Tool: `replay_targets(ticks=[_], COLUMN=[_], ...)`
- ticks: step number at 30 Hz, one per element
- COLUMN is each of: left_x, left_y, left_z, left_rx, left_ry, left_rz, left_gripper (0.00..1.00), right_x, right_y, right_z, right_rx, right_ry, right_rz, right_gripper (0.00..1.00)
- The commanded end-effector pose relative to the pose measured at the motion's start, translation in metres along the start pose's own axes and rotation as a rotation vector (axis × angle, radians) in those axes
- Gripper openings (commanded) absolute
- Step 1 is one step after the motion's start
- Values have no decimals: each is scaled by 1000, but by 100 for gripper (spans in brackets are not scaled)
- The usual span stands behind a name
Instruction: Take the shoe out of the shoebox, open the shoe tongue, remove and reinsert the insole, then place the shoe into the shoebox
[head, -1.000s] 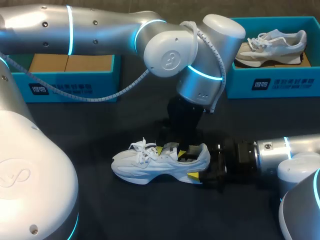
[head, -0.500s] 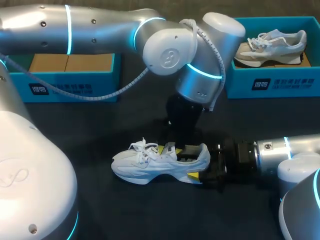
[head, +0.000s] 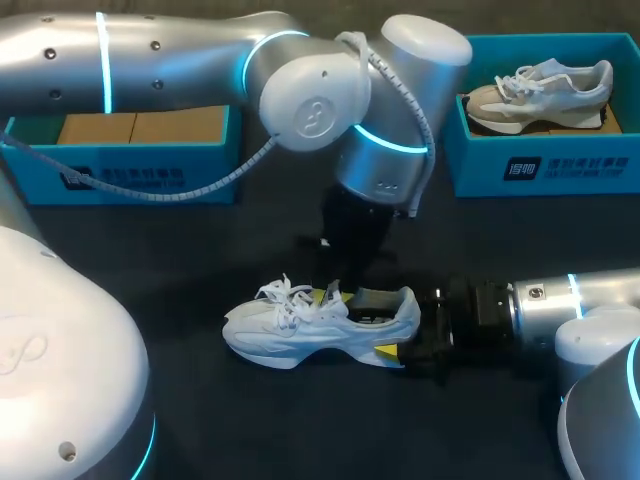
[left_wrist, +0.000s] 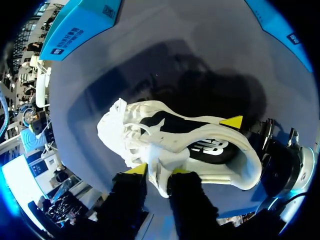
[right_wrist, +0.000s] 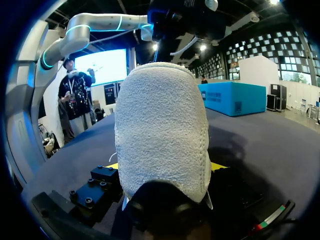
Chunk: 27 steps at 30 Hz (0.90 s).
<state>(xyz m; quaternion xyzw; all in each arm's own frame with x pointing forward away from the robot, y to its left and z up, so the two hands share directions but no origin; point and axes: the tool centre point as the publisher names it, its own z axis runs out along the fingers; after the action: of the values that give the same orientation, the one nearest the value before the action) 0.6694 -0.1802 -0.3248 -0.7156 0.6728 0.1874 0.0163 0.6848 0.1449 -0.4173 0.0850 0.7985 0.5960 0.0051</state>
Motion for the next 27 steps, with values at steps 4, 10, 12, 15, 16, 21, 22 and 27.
replay_targets(ticks=[4, 10, 12, 15, 16, 21, 22, 27], left_x=[-20, -34, -41, -50, -51, -62, -64, -74], left_y=[1, 3, 4, 7, 8, 9, 8, 6], left_z=[-1, -4, -5, -8, -9, -12, -12, -9], left_rx=[14, 37, 52, 68, 70, 83, 81, 75], left_ry=[135, 256, 312, 376, 384, 464, 473, 539], left_rz=[2, 23, 39, 58, 61, 84, 86, 104], left_gripper=[0, 0, 0, 0, 0, 0, 0, 0], right_x=[0, 0, 0, 0, 0, 0, 0, 0], right_y=[0, 0, 0, 0, 0, 0, 0, 0], right_z=[1, 1, 1, 1, 1, 1, 1, 1], right_rx=[4, 4, 4, 4, 4, 4, 4, 4], right_ry=[-1, -1, -1, -1, -1, -1, -1, -1], right_rz=[1, 1, 1, 1, 1, 1, 1, 1], right_gripper=[0, 0, 0, 0, 0, 0, 0, 0])
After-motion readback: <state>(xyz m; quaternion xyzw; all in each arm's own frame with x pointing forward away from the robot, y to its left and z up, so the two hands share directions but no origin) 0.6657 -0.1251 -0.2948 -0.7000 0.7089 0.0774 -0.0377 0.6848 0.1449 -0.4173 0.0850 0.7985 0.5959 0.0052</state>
